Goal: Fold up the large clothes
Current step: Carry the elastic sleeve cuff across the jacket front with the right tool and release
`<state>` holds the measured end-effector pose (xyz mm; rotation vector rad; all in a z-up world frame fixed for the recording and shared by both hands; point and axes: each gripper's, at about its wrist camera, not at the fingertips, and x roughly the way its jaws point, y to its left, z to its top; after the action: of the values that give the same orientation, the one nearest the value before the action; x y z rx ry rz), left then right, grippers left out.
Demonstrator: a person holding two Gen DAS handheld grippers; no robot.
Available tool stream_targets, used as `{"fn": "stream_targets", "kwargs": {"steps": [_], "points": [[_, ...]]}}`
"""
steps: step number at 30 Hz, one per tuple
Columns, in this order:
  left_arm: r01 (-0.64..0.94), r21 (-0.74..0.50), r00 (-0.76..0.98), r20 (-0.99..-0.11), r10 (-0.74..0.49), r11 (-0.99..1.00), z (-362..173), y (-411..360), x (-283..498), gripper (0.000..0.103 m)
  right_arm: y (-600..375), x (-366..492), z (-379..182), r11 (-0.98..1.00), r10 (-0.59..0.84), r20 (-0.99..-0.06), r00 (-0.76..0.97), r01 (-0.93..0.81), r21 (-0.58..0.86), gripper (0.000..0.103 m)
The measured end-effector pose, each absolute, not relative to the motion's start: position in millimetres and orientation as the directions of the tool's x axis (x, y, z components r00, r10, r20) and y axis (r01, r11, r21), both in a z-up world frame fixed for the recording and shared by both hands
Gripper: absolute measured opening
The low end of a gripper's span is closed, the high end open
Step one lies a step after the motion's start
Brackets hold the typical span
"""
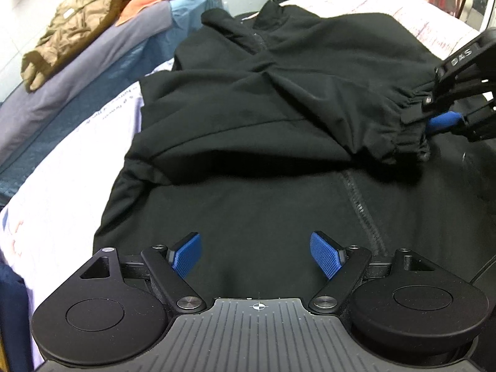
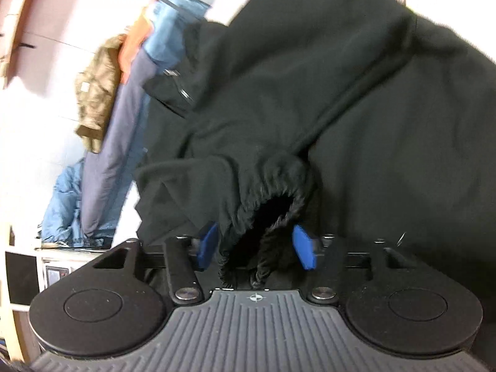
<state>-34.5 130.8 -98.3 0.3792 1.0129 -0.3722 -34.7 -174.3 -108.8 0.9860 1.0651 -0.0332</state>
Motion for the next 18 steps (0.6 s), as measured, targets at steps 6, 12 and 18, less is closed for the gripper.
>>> {"fn": "stream_targets", "kwargs": {"steps": [6, 12, 18], "points": [[0.422, 0.131, 0.484, -0.87, -0.1, 0.897, -96, 145, -34, 0.103, -143, -19, -98, 0.63, 0.394, -0.758, 0.519, 0.448, 0.635, 0.015], [0.392, 0.144, 0.492, -0.868, -0.074, 0.909, -93, 152, -41, 0.103, -70, 24, -22, 0.717, 0.472, -0.618, 0.629, 0.134, 0.684, 0.014], [0.367, 0.139, 0.494, -0.867, -0.066, 0.92, -91, 155, -49, 0.103, 26, 74, 57, 0.621, 0.685, -0.405, 0.606, -0.195, 0.759, 0.014]]}}
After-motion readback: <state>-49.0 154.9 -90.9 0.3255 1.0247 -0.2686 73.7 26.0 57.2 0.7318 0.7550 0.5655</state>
